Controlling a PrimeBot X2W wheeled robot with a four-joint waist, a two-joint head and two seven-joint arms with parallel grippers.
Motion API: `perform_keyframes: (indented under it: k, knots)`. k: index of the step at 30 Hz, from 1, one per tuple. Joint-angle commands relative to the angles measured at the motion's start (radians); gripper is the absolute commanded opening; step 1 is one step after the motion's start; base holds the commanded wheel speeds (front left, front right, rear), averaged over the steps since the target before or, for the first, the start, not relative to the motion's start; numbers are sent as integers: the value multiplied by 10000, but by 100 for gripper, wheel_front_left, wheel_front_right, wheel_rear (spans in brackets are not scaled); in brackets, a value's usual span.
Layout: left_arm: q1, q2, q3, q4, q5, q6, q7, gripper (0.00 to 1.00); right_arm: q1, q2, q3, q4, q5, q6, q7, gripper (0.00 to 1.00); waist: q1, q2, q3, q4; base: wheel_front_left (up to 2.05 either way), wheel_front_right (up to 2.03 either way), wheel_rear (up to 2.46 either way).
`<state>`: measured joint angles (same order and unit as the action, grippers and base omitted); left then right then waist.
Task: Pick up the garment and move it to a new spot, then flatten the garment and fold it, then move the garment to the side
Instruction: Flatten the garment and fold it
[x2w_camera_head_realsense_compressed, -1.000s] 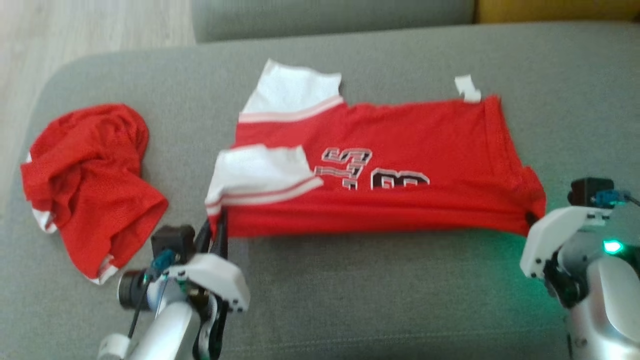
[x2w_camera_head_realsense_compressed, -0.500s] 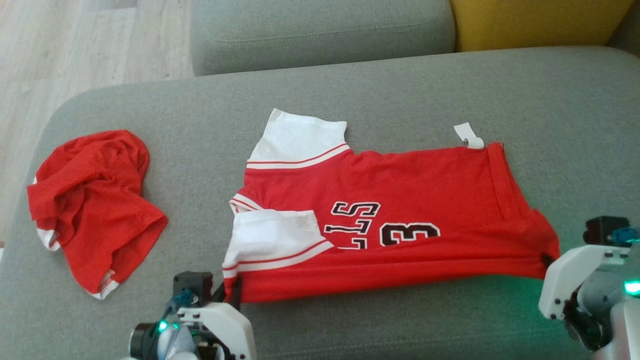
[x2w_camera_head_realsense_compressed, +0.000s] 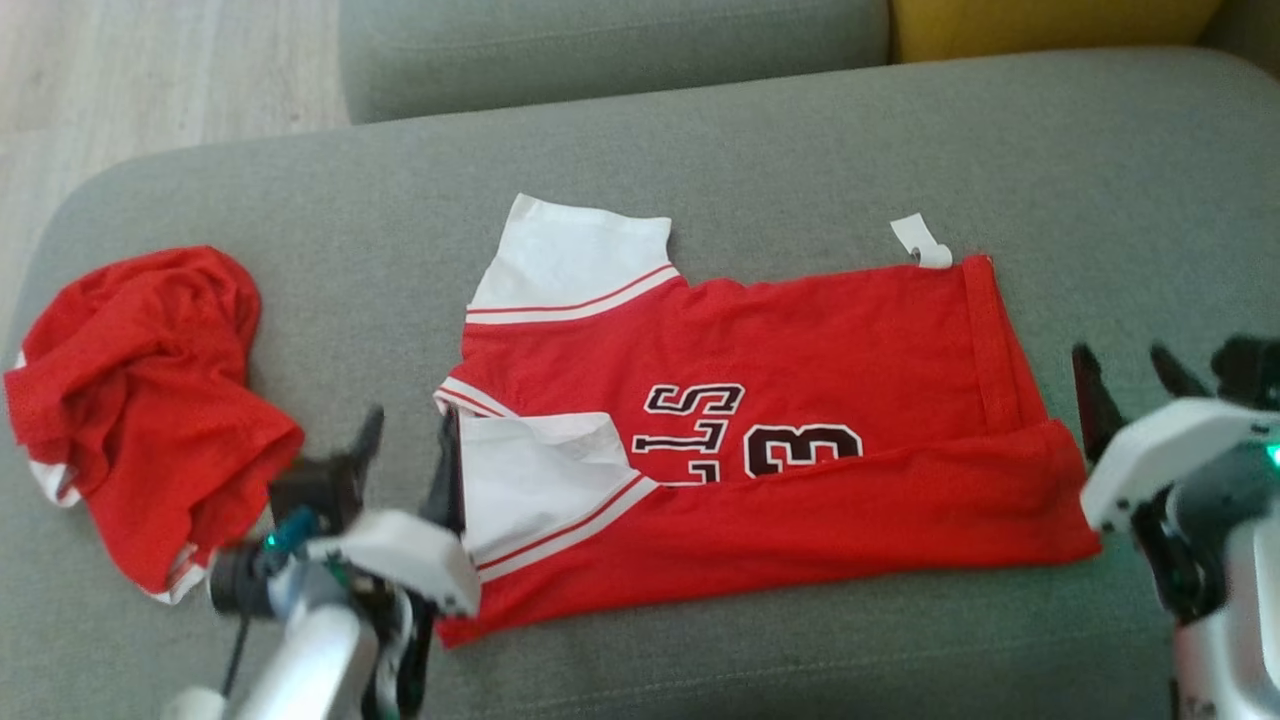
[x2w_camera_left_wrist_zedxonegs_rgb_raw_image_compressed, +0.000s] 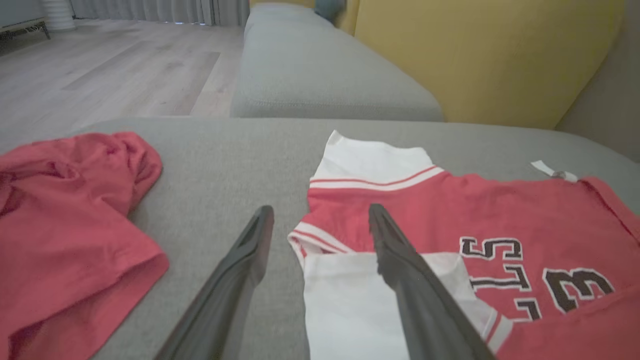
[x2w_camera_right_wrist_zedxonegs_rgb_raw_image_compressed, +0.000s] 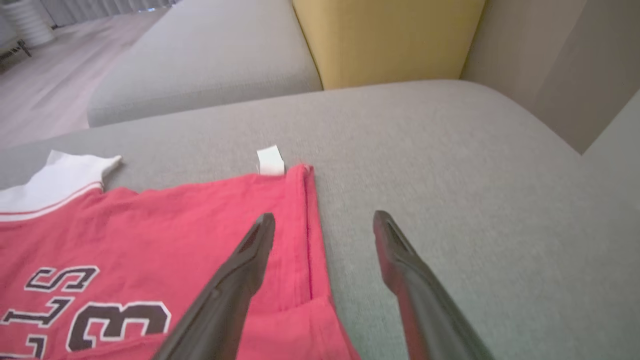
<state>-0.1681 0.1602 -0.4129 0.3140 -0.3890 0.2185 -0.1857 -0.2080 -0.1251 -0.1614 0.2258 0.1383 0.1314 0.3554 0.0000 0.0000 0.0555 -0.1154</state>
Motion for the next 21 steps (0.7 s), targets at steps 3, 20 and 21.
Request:
perform_keyframes:
  k: [3, 20, 21]
  knots:
    - [-1005, 230, 425, -311, 24, -113, -150, 100, -776, -23, 361, -427, 39, -7, -552, 100, 0, 0, 243, -121, 0, 0, 0]
    - [-6738, 525, -182, 3443, 729, -1277, 1734, 100, -2899, 205, 1484, -716, -139, -7, -1756, 100, 0, 0, 2692, -992, 0, 0, 0]
    - [-7048, 593, -265, 3821, 826, -1357, 1861, 100, -2956, 238, 1568, -754, -145, -7, -1786, 100, 0, 0, 2827, -1095, 0, 0, 0]
